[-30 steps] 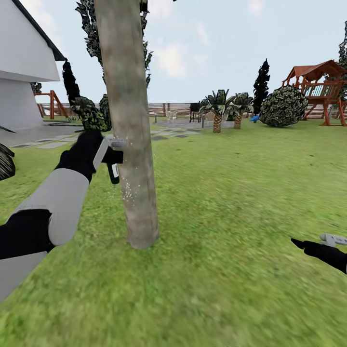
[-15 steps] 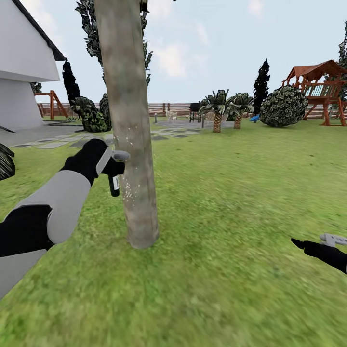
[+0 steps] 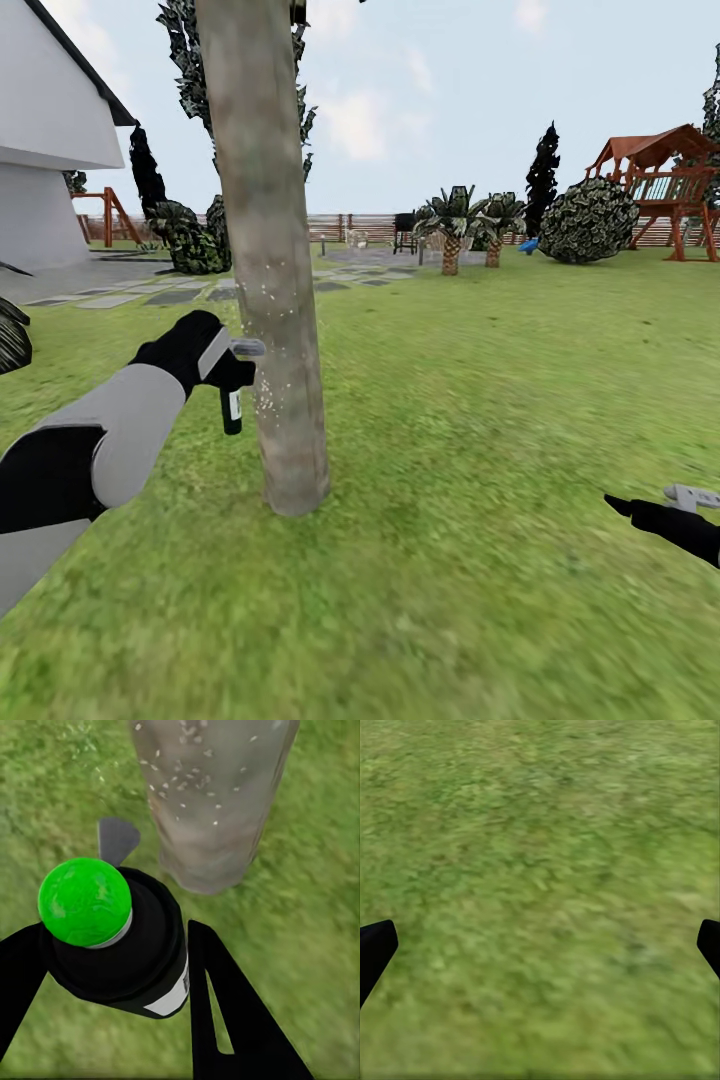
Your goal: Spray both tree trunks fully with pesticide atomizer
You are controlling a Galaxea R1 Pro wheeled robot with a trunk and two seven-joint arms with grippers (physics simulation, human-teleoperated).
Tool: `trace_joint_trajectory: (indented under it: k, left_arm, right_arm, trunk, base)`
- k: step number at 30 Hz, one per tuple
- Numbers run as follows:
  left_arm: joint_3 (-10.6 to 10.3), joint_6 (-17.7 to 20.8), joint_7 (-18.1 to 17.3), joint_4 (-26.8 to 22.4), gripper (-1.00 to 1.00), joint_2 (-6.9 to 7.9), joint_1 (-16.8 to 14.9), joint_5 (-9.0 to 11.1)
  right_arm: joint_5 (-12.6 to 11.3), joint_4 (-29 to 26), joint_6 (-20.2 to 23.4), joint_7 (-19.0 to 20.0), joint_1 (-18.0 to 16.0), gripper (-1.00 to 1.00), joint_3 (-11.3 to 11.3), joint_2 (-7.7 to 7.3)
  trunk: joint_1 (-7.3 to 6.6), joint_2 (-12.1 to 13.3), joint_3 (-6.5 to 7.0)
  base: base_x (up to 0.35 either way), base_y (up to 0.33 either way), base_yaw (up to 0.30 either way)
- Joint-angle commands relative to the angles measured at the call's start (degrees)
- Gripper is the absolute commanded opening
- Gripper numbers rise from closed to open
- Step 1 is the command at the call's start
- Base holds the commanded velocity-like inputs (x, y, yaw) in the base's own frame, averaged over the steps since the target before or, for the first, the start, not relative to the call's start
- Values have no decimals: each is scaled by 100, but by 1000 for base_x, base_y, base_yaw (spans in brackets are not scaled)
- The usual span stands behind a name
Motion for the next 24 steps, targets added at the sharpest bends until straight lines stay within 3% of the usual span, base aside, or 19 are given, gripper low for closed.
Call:
trace_joint_trajectory:
  k: [1, 9, 13, 19, 24]
  left_arm:
    - [-2, -2, -4, 3, -100, 3, 8, -2]
    - [-8, -423, -16, 828, -100, -21, 118, -11]
    - [-8, -675, -16, 991, -100, -47, 264, -11]
    - [-8, -1245, -9, 1004, -100, -34, 838, -19]
    - [0, -1371, -30, 1099, -100, -8, 1206, 15]
  right_arm:
    - [0, 0, 0, 0, 0, 100, 0, -1]
    - [0, 0, 0, 0, -1, 100, 0, 1]
    - [0, 0, 0, 0, 0, 100, 0, 4]
    - [0, 0, 0, 2, 0, 100, 0, 4]
    - [0, 0, 0, 4, 0, 100, 0, 4]
  trunk:
    - [0, 0, 0]
    - [0, 0, 0]
    - [0, 0, 0]
    - [0, 0, 0]
    - [0, 0, 0]
  base:
    - [0, 0, 0]
    - [0, 0, 0]
    - [0, 0, 0]
    - [0, 0, 0]
    - [0, 0, 78]
